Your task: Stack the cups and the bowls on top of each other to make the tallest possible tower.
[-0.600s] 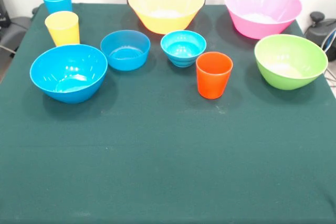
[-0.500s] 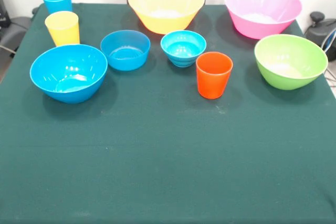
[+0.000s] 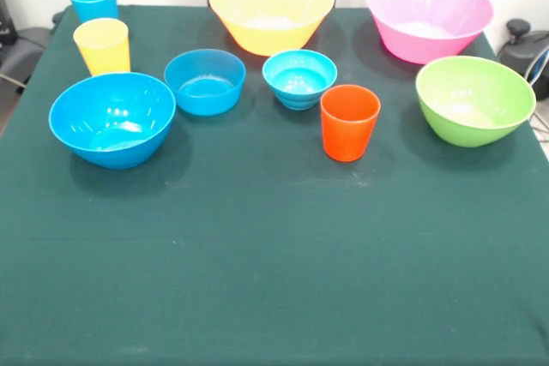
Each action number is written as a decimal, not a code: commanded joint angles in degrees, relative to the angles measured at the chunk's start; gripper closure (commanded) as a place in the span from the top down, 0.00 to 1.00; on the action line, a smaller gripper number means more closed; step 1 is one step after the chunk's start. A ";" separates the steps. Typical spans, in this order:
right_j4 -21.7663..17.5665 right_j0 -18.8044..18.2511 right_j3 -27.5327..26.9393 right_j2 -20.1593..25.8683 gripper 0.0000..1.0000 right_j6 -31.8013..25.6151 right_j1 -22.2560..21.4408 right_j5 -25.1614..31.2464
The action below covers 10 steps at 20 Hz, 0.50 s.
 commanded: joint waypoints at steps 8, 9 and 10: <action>-2.41 -0.83 -17.21 4.81 1.00 4.61 18.87 -2.13; -2.32 -0.83 -17.51 4.84 1.00 4.69 19.92 -3.13; -2.30 -0.81 -17.62 4.81 1.00 4.75 20.50 -3.72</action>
